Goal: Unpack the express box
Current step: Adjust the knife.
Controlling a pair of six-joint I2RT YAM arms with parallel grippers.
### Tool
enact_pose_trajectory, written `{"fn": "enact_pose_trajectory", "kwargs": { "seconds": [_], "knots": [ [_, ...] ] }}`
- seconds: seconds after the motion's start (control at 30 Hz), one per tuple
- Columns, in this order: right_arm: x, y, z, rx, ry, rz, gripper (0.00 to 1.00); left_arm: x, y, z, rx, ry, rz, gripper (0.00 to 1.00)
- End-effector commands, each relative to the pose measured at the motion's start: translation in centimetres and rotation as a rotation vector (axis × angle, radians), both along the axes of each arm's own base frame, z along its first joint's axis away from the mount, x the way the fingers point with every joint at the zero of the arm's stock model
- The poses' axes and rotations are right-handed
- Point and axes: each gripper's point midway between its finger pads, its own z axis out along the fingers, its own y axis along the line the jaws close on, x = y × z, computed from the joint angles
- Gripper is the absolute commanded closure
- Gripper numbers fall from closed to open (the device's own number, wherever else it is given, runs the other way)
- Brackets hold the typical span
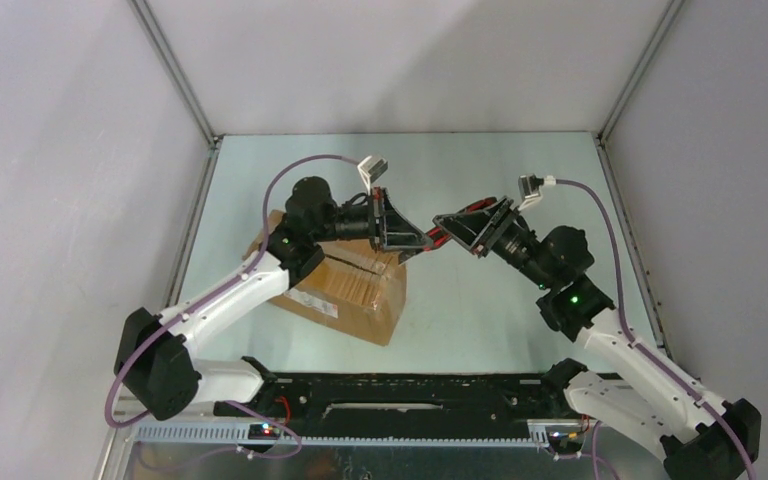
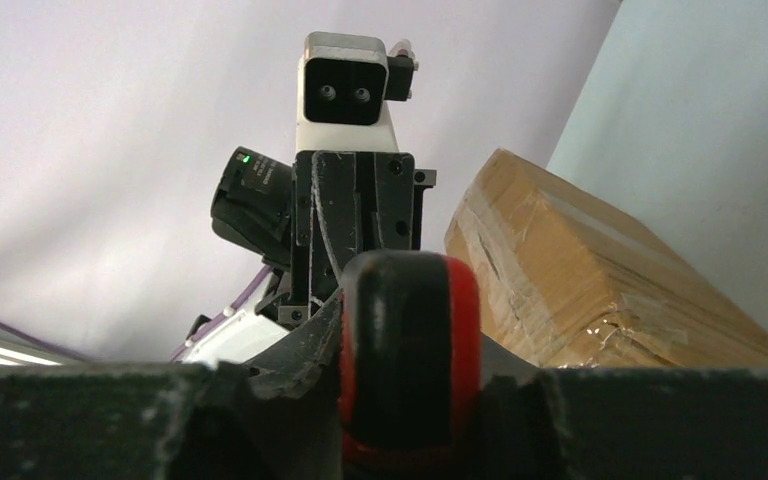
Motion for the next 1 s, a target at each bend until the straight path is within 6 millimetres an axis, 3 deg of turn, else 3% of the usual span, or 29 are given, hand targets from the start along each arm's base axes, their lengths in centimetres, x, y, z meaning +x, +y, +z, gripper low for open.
{"fn": "enact_pose_trajectory", "kwargs": {
  "seconds": [0.0,0.13,0.27,0.3,0.4,0.47,0.6,0.63,0.7,0.77,0.9,0.97],
  "knots": [
    [0.1,0.4,-0.3,-0.016,-0.018,0.035,0.66,-2.6,0.0,1.3,0.006,-0.081,-0.131,1.00],
    [0.1,-0.2,0.1,-0.006,-0.018,0.011,0.53,-2.8,0.0,1.2,0.018,-0.101,-0.148,1.00],
    [0.1,-0.7,1.0,0.025,-0.028,0.003,0.55,-2.9,-0.1,0.7,0.035,-0.094,-0.152,1.00],
    [0.1,-0.6,1.0,0.031,-0.023,0.012,0.57,-2.8,-0.2,0.8,0.031,-0.093,-0.149,1.00],
    [-0.1,-0.2,0.5,0.025,-0.006,0.030,0.77,-2.7,-0.3,1.1,0.018,-0.091,-0.151,1.00],
    [-0.1,-0.1,0.4,0.022,-0.004,0.030,0.96,-2.7,-0.3,1.1,0.018,-0.085,-0.148,1.00],
    [-0.3,0.0,0.2,0.016,-0.001,0.015,1.00,-2.4,-0.4,1.1,0.023,-0.074,-0.144,0.99],
    [-0.2,-0.2,-0.2,0.011,0.006,-0.007,1.00,-2.2,-0.3,1.0,0.035,-0.080,-0.135,0.89],
    [0.4,-1.0,-1.4,0.012,0.042,-0.065,1.00,-1.5,0.5,-0.2,0.138,-0.109,-0.082,0.55],
    [1.2,-2.2,-3.0,0.045,0.098,-0.127,1.00,-0.7,2.1,-1.9,0.298,-0.165,-0.012,0.39],
    [2.2,-4.2,-5.8,0.082,0.180,-0.274,1.00,2.0,8.0,-5.4,0.722,-0.311,0.195,0.33],
    [2.2,-4.3,-6.9,0.093,0.204,-0.315,1.00,1.9,10.2,-6.6,0.845,-0.346,0.213,0.34]
  ]
}}
